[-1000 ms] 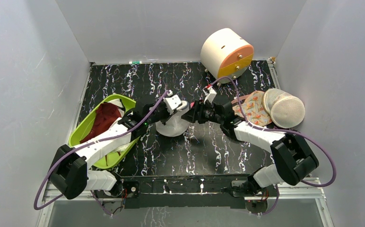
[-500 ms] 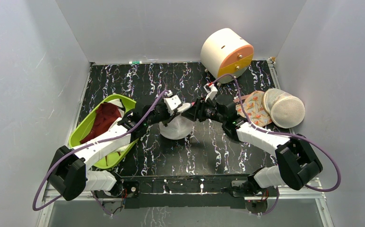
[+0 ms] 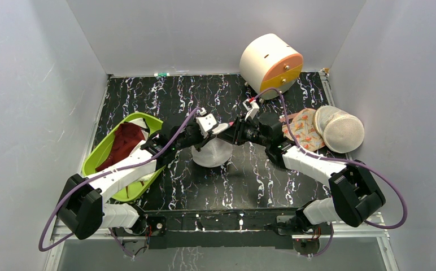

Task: Unzip the laundry bag and remove the bra
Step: Unzip the laundry bag at the center of the board.

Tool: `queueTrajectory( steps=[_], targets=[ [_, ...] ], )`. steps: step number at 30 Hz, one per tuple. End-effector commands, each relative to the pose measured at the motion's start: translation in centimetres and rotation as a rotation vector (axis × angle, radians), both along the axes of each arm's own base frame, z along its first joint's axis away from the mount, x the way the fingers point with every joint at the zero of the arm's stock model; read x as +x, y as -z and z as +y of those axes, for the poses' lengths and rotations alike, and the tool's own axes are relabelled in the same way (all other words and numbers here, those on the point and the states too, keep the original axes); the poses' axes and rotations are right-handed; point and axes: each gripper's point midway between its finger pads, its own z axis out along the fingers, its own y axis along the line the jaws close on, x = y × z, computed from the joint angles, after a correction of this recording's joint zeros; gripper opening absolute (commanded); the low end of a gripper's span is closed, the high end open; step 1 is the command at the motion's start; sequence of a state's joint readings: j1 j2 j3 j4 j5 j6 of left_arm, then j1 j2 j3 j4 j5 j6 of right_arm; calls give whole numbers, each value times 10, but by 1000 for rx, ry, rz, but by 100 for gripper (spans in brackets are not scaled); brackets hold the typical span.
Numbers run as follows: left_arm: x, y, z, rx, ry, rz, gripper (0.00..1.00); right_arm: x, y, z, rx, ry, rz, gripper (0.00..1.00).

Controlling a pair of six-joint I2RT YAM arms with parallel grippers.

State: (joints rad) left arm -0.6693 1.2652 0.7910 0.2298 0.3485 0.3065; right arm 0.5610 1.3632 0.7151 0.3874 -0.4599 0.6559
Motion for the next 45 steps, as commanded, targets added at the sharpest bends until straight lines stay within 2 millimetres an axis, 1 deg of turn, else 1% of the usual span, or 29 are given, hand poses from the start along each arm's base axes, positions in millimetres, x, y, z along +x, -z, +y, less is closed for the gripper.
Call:
queueTrajectory(
  steps=[1,5,10,14,15,16,21,24,28,30,32,34,35,37,39,41,43,45],
  targets=[
    [-7,-28,-12,-64,58,-51,0,1,-30,4,75,-9,-88,17],
    [-9,-29,-13,-69,67,-51,0,4,-28,4,65,7,-81,16],
    [-9,-30,-12,-68,66,-59,0,11,-20,-1,7,44,-69,7],
    [-9,-31,-11,-65,62,-70,0,18,-6,-18,-73,137,-50,0],
    [-10,-32,-11,-64,64,-71,0,20,-1,-27,-109,172,-43,0],
    [-10,-31,-11,-61,63,-71,0,21,2,-31,-125,183,-40,0],
    [-9,-30,-11,-53,61,-78,0,25,5,-54,-177,258,-40,0],
    [-9,-29,-9,-43,55,-84,0,26,9,-65,-207,282,-34,0],
    [-7,-28,-7,-28,43,-94,0,27,9,-77,-231,319,-28,0],
    [-5,-27,-6,-22,33,-96,0,23,5,-77,-200,307,-26,0],
    [-5,-27,-7,-20,30,-97,0,16,-5,-71,-158,265,-48,0],
    [-5,-25,-7,-16,30,-93,6,8,-13,-66,-129,218,-67,0],
    [-5,-26,-7,-14,30,-92,11,5,-16,-64,-122,196,-76,0],
    [-6,-26,-8,-14,35,-87,25,0,-18,-61,-119,162,-81,0],
    [-11,-29,-11,-29,55,-76,45,-5,-19,-56,-117,119,-84,0],
    [-21,-32,-17,-51,98,-53,60,-12,-20,-48,-110,58,-89,0],
    [-31,-35,-24,-70,146,-33,67,-19,-22,-38,-110,8,-101,0],
    [-38,-36,-29,-79,176,-18,71,-25,-24,-30,-113,-15,-115,0]
  ],
)
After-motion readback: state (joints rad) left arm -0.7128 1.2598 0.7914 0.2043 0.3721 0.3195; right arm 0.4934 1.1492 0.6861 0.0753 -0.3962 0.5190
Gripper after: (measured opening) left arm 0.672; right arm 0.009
